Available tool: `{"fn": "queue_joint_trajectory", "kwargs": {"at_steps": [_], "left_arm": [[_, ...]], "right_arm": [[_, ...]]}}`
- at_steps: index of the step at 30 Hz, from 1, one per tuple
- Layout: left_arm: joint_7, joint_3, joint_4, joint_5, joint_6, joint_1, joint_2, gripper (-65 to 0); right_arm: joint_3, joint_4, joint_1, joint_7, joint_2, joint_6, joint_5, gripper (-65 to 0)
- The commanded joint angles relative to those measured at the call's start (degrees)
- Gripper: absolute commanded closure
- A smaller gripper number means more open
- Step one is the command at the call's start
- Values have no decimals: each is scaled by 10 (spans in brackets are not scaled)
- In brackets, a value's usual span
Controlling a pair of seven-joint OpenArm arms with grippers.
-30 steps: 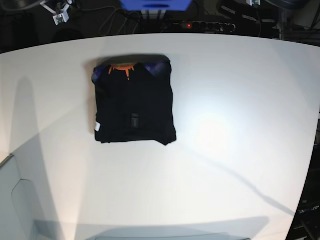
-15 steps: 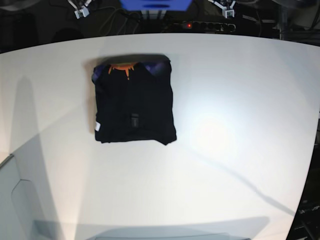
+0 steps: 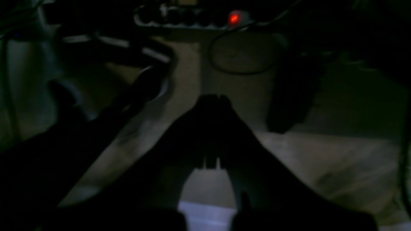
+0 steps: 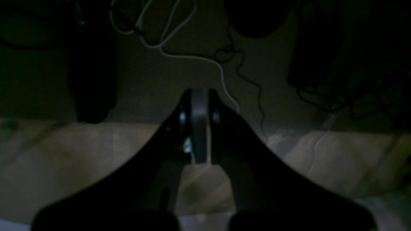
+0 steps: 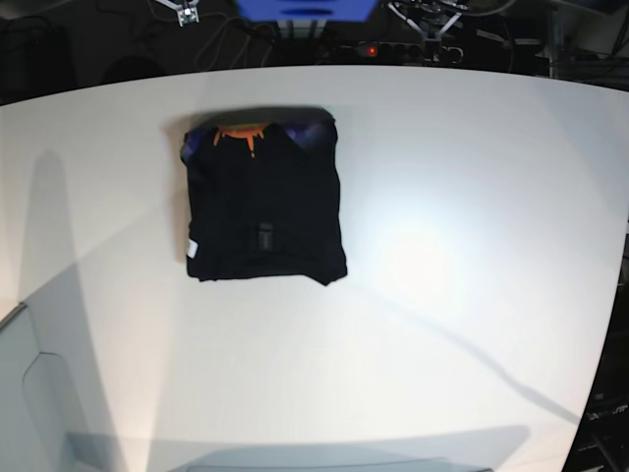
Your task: Fold the T-shirt properly
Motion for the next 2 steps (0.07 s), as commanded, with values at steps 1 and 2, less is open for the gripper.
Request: {"fn": "queue_joint_trajectory", "kwargs": {"at_steps": [1,2], "left_arm": [[-3,0,1,0,12,2,-3,0],[-3,0,1,0,18,1,-3,0]], "right_arm": [[-1,-1,-8,2,-2,-21,3,0],[-1,-1,-7,1,-8,-22,3,0]]}}
